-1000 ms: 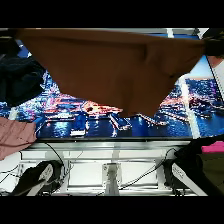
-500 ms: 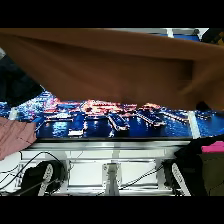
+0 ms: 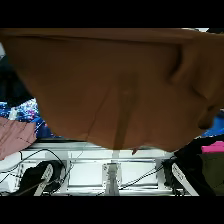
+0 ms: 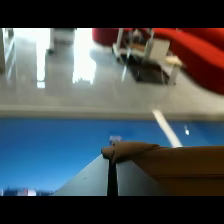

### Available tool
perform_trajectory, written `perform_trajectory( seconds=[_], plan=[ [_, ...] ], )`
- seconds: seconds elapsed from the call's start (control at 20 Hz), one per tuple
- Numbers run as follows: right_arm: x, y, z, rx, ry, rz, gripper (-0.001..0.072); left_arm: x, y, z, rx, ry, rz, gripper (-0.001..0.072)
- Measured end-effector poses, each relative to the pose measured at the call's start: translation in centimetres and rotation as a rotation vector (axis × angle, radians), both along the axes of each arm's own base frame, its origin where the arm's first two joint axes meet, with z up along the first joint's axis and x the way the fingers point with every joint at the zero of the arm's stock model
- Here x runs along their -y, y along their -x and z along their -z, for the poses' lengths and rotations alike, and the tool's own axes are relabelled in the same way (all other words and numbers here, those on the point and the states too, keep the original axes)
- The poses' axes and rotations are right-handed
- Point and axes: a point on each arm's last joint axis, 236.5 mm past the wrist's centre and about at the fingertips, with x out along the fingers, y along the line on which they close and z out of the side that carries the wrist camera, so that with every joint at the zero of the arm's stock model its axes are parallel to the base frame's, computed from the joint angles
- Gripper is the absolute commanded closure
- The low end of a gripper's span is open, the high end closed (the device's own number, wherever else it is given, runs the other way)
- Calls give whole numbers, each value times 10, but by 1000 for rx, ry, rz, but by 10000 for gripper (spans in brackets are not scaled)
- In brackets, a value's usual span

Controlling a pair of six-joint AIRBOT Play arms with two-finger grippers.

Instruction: Fold the clothes and pants, and hang the long-sleeved shirts on hangers.

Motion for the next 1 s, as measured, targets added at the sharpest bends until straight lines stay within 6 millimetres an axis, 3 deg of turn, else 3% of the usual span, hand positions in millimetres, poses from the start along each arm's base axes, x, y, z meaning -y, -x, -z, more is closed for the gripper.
perform_trajectory(
  seconds=[0.15, 0.35, 0.5, 0.6, 0.7, 0.8, 1.0],
  plan=[
    [1, -76, 74, -199, -71, -36, 699, -13, -58, 69, -182, 37, -2, 693],
    [-11, -158, 191, -435, -211, -98, 699, -27, -121, 188, -427, 20, 13, 692],
    [-25, -199, 270, -547, -329, -131, 698, -34, -146, 269, -569, -7, 31, 692],
    [-34, -219, 312, -587, -406, -142, 698, -39, -156, 306, -621, -15, 27, 691],
    [-42, -235, 343, -601, -470, -144, 698, -46, -165, 329, -637, -18, 8, 691],
    [-46, -248, 361, -588, -516, -141, 698, -52, -173, 340, -631, -20, -18, 690],
    [-49, -269, 370, -525, -555, -129, 698, -65, -186, 343, -590, -27, -71, 690]
  ],
)
